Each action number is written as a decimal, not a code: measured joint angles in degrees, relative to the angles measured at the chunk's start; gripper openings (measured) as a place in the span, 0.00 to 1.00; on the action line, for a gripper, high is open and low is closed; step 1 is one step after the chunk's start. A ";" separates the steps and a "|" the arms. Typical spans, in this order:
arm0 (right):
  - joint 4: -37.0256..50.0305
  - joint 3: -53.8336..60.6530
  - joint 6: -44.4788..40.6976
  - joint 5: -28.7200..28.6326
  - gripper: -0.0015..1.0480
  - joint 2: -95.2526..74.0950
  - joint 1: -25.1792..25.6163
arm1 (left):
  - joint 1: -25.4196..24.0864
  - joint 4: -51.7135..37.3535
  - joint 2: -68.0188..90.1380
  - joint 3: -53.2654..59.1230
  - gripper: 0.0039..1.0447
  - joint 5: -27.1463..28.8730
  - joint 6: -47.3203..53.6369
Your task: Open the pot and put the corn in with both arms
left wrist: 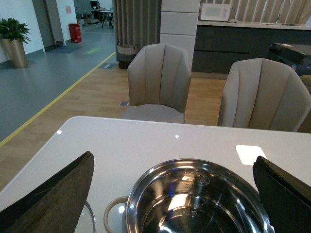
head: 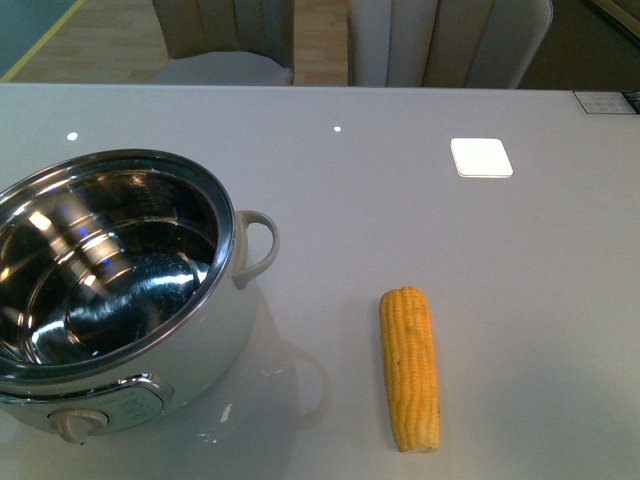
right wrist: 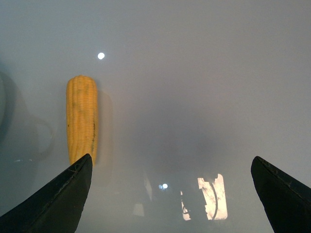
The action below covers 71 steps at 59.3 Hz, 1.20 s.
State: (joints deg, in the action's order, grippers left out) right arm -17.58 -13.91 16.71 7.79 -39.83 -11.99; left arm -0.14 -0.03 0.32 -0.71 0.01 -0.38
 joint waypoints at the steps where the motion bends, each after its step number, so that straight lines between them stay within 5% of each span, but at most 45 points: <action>1: 1.84 -0.17 -0.17 0.37 0.92 -2.10 -0.70 | 0.00 0.00 -0.02 0.00 0.94 0.00 0.00; 14: 22.36 -2.89 -1.70 1.33 0.92 -26.80 -5.53 | 0.00 0.00 -0.02 0.00 0.94 0.00 0.00; 28: 34.18 -9.92 -0.72 1.03 0.92 -50.01 -8.81 | 0.00 0.00 -0.02 0.00 0.94 0.00 0.00; 53: 35.19 -22.36 4.17 -3.39 0.92 -70.23 -16.24 | 0.00 0.00 -0.02 0.00 0.94 0.00 0.00; 71: 35.91 -27.10 4.57 -3.72 0.92 -79.06 -17.14 | 0.00 0.00 -0.02 0.00 0.94 0.00 0.00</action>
State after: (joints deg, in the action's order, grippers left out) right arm 18.33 -41.01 21.28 4.08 -118.89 -29.12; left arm -0.14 -0.03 0.30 -0.71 0.01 -0.38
